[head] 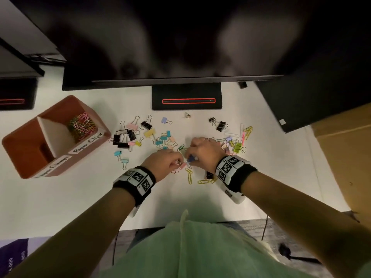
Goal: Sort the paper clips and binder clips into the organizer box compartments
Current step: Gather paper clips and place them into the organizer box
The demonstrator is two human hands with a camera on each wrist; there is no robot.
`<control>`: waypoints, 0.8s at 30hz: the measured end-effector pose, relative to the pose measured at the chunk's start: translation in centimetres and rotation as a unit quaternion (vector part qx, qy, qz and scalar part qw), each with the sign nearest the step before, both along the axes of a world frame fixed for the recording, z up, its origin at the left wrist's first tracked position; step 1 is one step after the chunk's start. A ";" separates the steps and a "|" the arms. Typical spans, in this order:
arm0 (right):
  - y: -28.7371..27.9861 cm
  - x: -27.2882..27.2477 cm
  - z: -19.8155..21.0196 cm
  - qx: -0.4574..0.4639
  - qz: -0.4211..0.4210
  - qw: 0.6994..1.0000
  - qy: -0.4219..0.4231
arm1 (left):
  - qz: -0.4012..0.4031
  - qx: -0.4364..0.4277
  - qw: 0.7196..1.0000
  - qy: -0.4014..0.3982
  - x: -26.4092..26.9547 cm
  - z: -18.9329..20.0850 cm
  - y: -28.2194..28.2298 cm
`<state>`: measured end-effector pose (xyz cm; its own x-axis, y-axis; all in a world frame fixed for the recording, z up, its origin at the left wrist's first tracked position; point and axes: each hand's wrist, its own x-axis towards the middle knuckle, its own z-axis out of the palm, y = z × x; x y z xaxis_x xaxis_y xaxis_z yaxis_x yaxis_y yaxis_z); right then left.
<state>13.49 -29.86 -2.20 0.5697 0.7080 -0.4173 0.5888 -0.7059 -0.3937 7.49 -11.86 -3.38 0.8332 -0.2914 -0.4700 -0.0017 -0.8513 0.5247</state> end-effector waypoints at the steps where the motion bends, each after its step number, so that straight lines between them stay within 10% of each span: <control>1: 0.0 0.1 -0.1 0.002 -0.003 1.000 0.003 | 0.010 -0.007 1.000 0.000 0.0 -0.1 -0.1; 16: -2.0 2.9 -0.5 0.088 -0.163 0.981 -0.050 | 0.232 -0.147 0.960 -0.051 -1.5 0.2 2.7; 24: 0.6 1.2 -0.4 -0.009 -0.046 0.997 -0.065 | 0.284 -0.094 0.954 -0.028 -2.2 0.3 3.0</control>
